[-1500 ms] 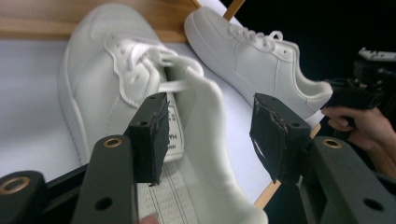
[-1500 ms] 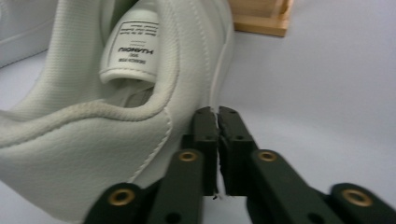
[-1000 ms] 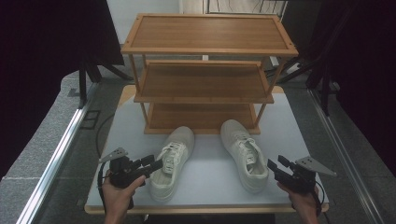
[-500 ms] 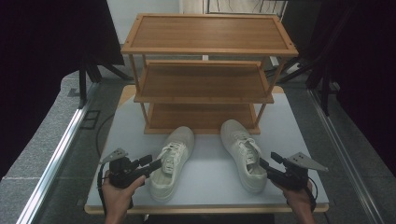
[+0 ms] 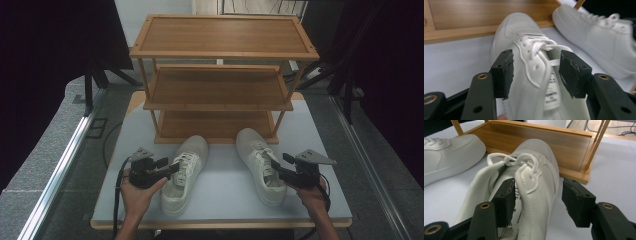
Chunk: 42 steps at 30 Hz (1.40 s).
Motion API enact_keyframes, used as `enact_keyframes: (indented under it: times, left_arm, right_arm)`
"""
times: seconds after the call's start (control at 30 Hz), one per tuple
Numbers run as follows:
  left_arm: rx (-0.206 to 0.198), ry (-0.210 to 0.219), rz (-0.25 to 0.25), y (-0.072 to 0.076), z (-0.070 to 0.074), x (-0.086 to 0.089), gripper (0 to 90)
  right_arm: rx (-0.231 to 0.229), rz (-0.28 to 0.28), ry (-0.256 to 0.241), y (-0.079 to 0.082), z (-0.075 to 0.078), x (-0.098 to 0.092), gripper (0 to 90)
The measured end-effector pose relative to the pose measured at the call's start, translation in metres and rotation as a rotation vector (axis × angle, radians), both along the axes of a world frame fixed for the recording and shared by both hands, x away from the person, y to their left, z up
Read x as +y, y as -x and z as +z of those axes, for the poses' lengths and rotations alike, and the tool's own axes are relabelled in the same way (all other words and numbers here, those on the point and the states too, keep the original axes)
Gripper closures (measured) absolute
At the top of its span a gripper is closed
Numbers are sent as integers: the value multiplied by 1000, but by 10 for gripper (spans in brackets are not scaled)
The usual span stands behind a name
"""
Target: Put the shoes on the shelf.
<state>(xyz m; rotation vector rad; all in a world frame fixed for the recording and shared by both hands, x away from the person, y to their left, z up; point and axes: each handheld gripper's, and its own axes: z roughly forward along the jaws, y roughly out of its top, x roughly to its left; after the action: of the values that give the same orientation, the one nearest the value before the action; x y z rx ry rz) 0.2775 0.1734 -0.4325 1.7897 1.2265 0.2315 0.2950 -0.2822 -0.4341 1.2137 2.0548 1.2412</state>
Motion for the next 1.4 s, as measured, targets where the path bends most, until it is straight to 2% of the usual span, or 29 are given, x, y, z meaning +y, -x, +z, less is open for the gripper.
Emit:
enact_keyframes:
  times: [0.1,0.2,0.23,0.3,0.33,0.37,0.43,0.47,0.5,0.53,0.6,0.7,0.8,0.83,0.87,0.9,0.93,1.03,1.17,1.2,1.33,1.4]
  left_arm:
    - [1,-24,-10,-3,0,-5,452]
    - [14,-81,-3,-10,-4,-12,461]
    - [14,-81,-3,-10,-4,-12,465]
    - [18,-108,8,-12,-8,-14,470]
    - [25,-137,12,-15,-12,-16,478]
    - [29,-144,12,-16,-14,-17,484]
    - [31,-139,14,-18,-17,-17,494]
    - [33,-102,23,-20,-20,-15,508]
    - [33,-102,23,-20,-20,-15,518]
    - [28,-93,25,-20,-20,-15,539]
    - [-4,-118,28,-19,-21,-17,583]
    - [-20,-129,38,-17,-21,-18,627]
    - [-52,-159,67,-12,-24,-21,703]
    - [-52,-159,67,-12,-24,-21,713]
    - [-50,-150,74,-12,-24,-20,719]
    - [-50,-150,74,-12,-24,-20,723]
    - [-51,-135,77,-12,-25,-18,729]
    - [-63,-141,86,-10,-25,-18,759]
    - [-72,-135,90,-9,-26,-17,797]
    - [-81,-136,95,-8,-26,-17,808]
    - [-86,-134,99,-5,-25,-15,822]
    - [-81,-117,99,-3,-25,-12,823]
  right_arm:
    - [4,12,9,-3,0,2,445]
    - [29,32,46,-15,1,8,427]
    - [29,32,46,-15,1,8,427]
    - [42,31,74,-23,-1,14,429]
    - [49,28,112,-30,-5,19,453]
    - [49,25,128,-34,-8,21,467]
    - [52,17,125,-36,-10,21,499]
    - [57,7,101,-39,-12,21,543]
    - [57,7,101,-39,-12,21,543]
    - [52,16,101,-39,-14,22,584]
    - [40,4,120,-38,-14,24,601]
    - [45,-16,127,-38,-16,25,614]
    - [80,-54,110,-40,-18,22,657]
    - [80,-54,110,-40,-18,22,657]
    - [79,-66,118,-39,-18,22,712]
    - [79,-66,118,-39,-18,22,712]
    - [75,-78,122,-39,-18,22,766]
    - [72,-95,110,-38,-18,22,811]
    - [67,-117,72,-37,-19,21,823]
    - [68,-127,43,-36,-19,21,824]
    - [64,-126,70,-34,-18,23,827]
    - [63,-135,57,-31,-18,21,828]
